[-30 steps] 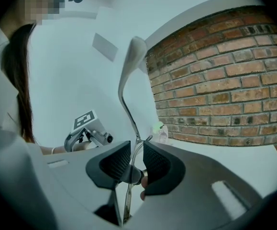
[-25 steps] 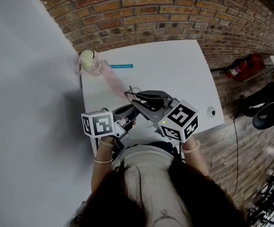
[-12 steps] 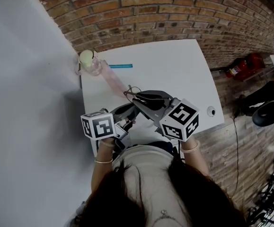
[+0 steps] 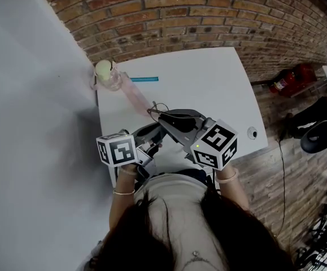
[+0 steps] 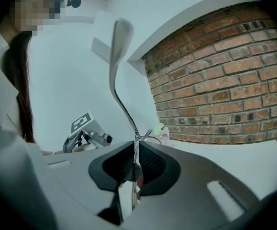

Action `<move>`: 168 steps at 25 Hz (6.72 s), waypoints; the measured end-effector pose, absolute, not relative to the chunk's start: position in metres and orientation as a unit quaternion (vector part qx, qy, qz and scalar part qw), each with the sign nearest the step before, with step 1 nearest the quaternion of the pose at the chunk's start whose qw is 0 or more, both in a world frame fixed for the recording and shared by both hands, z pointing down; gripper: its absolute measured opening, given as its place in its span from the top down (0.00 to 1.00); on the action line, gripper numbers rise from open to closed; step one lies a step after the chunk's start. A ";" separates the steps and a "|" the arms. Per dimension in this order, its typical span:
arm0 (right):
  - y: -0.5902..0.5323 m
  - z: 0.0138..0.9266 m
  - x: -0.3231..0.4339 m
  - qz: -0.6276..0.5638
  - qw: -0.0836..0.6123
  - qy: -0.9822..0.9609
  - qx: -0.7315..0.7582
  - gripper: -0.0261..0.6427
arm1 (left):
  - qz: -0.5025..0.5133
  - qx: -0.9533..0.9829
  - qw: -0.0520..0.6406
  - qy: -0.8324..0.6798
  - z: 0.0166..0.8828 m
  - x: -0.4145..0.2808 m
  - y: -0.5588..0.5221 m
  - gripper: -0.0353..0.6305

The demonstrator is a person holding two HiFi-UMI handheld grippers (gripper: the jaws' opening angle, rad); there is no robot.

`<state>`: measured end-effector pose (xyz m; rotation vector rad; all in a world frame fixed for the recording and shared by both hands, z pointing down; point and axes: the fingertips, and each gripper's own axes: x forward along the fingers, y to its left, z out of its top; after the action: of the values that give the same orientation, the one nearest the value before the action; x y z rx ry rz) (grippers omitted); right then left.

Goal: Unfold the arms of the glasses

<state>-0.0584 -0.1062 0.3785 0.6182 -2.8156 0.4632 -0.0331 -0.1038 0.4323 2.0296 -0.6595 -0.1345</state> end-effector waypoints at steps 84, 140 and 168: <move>-0.100 0.306 -0.029 0.082 -0.041 -0.969 0.228 0.92 | -0.230 0.747 0.592 -0.197 0.402 -0.045 -0.107 0.91; -0.104 0.290 0.004 0.094 -0.096 -0.959 0.250 0.92 | -0.289 0.715 0.595 -0.227 0.402 -0.068 -0.116 0.91; -0.101 0.291 0.007 0.092 -0.097 -0.959 0.249 0.92 | -0.299 0.707 0.588 -0.254 0.407 -0.081 -0.122 0.91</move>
<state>0.0069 -0.1013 0.2907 0.8337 -3.2160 0.3070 -0.0809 -0.1216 0.4074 1.6482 -0.5908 -0.6976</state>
